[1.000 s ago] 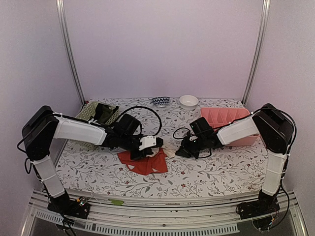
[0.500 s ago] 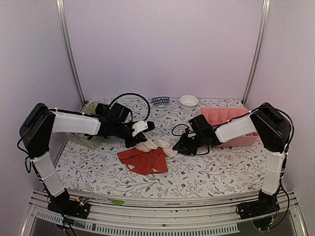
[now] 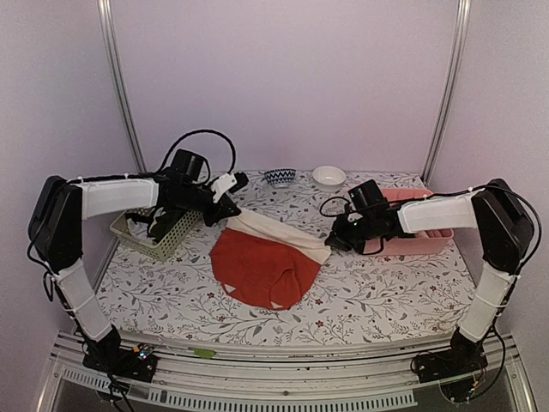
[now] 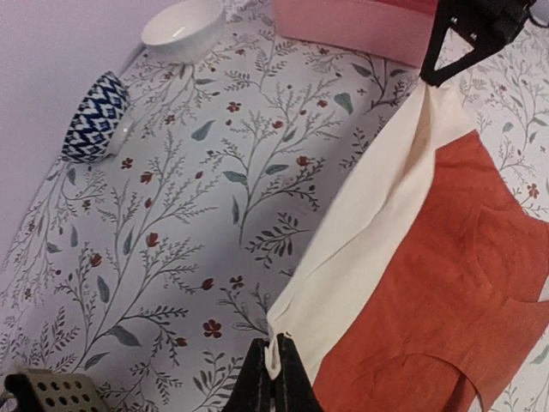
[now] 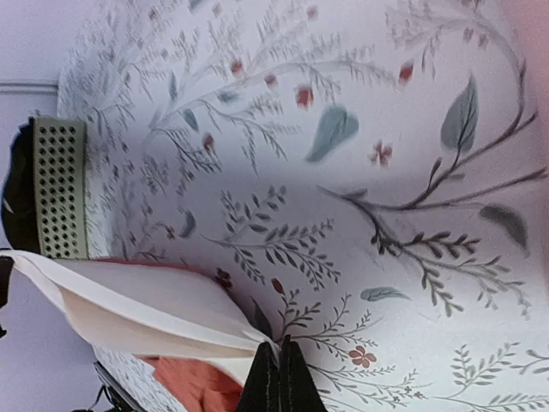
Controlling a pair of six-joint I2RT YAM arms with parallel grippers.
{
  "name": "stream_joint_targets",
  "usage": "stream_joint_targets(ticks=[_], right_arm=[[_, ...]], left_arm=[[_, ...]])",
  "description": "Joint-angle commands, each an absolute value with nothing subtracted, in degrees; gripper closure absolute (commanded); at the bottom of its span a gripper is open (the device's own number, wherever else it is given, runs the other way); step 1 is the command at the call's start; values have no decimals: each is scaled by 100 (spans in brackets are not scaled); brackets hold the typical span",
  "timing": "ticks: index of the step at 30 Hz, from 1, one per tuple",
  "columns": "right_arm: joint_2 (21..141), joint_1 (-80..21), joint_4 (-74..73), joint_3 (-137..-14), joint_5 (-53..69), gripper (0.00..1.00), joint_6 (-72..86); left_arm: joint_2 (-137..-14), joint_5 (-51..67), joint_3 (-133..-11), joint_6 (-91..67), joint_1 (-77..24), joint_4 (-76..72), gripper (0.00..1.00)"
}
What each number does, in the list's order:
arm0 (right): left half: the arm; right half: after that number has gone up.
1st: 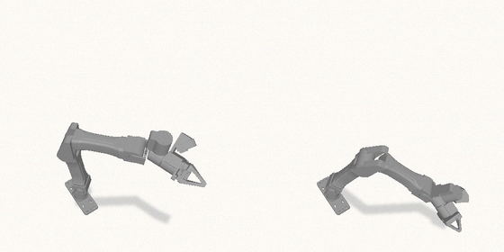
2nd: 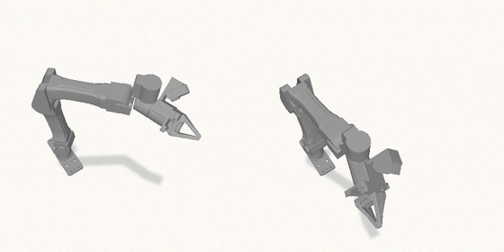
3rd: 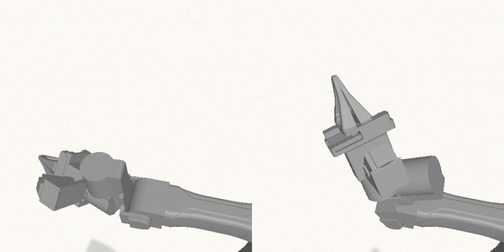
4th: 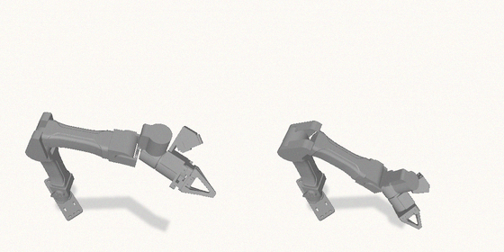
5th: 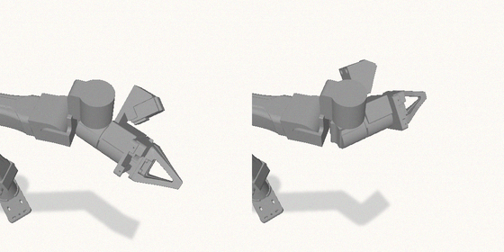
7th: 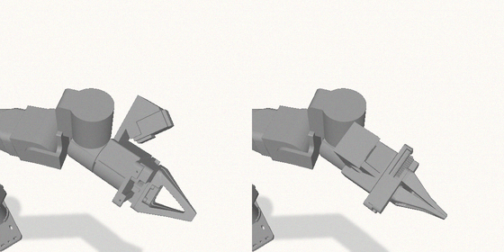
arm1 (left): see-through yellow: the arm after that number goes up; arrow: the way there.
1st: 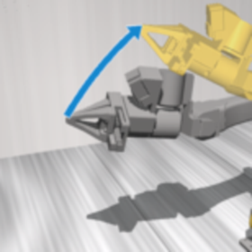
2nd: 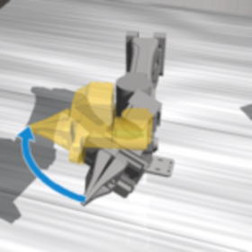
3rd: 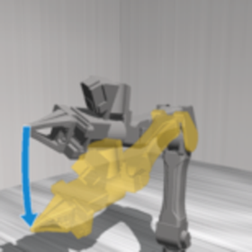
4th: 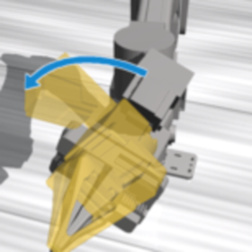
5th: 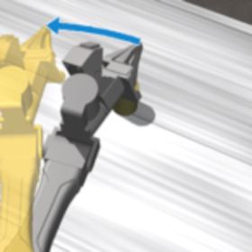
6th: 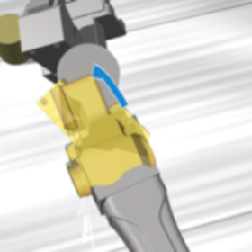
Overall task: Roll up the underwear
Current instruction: Pick up the underwear from the center of the board, then flatten out the underwear at the center of the board.
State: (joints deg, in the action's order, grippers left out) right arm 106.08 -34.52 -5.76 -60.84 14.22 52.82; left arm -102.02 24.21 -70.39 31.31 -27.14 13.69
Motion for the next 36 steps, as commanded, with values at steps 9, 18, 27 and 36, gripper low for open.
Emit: stream_joint_targets(ticks=[9, 18, 27, 36], right_arm=[[9278, -2857, -2128, -7966, 423, 100, 3123], [8272, -2942, -2365, -7882, 1042, 100, 2551], [6877, -4202, -2698, -7147, 898, 100, 2977], [7993, -3939, -3100, -7219, 302, 100, 3274]], left_arm=[[-9941, 3514, -8835, 3000, -1712, 2520, 100], [-8918, 4868, -8344, 3242, -1715, 3017, 100], [-7011, 5465, -7086, 2717, -1777, 3327, 100], [-8043, 4318, -6827, 1873, -1775, 2556, 100]])
